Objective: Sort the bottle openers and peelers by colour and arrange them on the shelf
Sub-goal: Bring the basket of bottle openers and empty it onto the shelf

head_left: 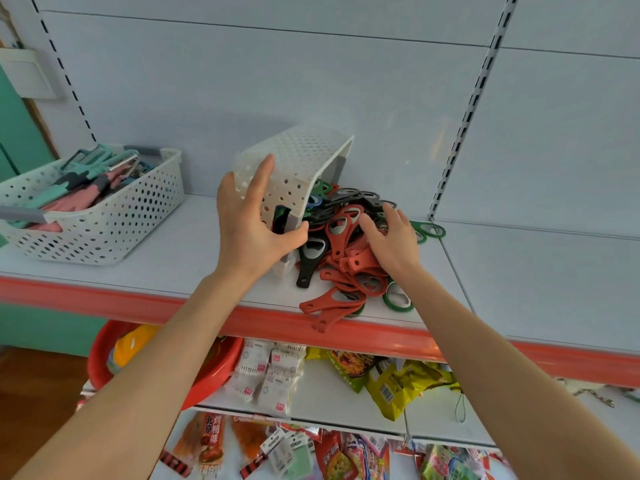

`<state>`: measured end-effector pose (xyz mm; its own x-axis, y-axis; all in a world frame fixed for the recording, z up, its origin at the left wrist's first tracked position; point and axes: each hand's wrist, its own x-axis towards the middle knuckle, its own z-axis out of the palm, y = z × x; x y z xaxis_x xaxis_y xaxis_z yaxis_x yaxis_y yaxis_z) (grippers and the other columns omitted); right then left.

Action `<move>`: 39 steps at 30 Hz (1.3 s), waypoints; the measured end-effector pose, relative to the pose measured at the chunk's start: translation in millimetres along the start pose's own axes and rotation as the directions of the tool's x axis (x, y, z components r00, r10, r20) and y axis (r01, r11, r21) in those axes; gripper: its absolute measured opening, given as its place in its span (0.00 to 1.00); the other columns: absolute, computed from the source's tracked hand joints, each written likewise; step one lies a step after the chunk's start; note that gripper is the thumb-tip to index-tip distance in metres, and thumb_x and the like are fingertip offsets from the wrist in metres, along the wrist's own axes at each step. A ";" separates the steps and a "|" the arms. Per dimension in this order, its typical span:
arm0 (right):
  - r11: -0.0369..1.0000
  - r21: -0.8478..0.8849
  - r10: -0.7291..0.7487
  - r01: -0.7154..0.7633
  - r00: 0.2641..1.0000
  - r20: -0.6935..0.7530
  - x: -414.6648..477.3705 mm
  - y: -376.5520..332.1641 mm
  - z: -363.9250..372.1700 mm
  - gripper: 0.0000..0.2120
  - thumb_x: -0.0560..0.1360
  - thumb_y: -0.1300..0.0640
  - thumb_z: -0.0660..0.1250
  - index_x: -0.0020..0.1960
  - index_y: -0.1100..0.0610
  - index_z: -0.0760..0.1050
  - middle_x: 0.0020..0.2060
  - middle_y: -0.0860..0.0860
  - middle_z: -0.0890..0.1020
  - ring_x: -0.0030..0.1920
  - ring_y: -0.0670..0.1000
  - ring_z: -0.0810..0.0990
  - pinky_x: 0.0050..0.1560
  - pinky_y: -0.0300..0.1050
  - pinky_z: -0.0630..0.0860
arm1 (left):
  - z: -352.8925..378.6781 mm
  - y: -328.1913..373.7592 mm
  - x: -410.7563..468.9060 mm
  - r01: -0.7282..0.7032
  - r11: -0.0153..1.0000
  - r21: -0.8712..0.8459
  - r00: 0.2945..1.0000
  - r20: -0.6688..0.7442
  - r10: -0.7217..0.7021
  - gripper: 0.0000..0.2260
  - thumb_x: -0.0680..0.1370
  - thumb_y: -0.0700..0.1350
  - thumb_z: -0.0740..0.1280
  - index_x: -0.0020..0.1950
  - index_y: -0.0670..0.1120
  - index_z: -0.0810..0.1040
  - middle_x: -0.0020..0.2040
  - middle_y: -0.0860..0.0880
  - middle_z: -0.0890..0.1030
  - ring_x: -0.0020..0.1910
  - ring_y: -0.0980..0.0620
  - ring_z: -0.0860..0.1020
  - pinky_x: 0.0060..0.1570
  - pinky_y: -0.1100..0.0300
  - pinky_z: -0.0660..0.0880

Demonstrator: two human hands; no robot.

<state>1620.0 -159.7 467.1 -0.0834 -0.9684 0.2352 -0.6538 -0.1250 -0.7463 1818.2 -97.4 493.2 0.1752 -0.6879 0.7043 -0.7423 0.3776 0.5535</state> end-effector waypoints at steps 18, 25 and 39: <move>0.931 -0.180 -0.170 0.317 0.815 0.554 -49.5 5.7 -32.7 0.48 0.60 0.34 0.68 0.75 0.45 0.52 0.76 0.49 0.43 0.75 0.48 0.37 0.74 0.54 0.41 | -11.6 -27.1 1.5 0.010 1.000 -0.007 1.000 0.029 -0.009 0.39 0.64 0.58 0.69 0.73 0.51 0.60 0.65 0.33 0.63 0.66 0.34 0.63 0.63 0.39 0.65; 0.876 -0.366 -0.168 0.314 0.910 0.379 -45.1 -0.7 -8.7 0.46 0.64 0.32 0.67 0.75 0.46 0.51 0.76 0.51 0.46 0.76 0.52 0.42 0.73 0.60 0.42 | -18.3 -27.9 0.9 0.029 0.999 -0.040 1.000 0.004 -0.029 0.40 0.63 0.59 0.68 0.73 0.50 0.61 0.66 0.35 0.64 0.66 0.37 0.64 0.65 0.47 0.65; 0.902 -0.333 -0.159 0.277 0.927 0.341 -21.2 -28.9 7.9 0.44 0.67 0.29 0.59 0.75 0.44 0.47 0.76 0.51 0.44 0.75 0.52 0.40 0.71 0.62 0.39 | -31.5 -26.3 14.7 -0.069 0.995 -0.078 0.996 -0.059 0.064 0.36 0.64 0.56 0.69 0.70 0.53 0.61 0.64 0.38 0.68 0.63 0.49 0.67 0.61 0.69 0.63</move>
<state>1646.7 -137.3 478.8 0.2825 -0.9512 0.1243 -0.8627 -0.3086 -0.4006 1860.7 -98.0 502.9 0.1654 -0.6243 0.7635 -0.7001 0.4709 0.5367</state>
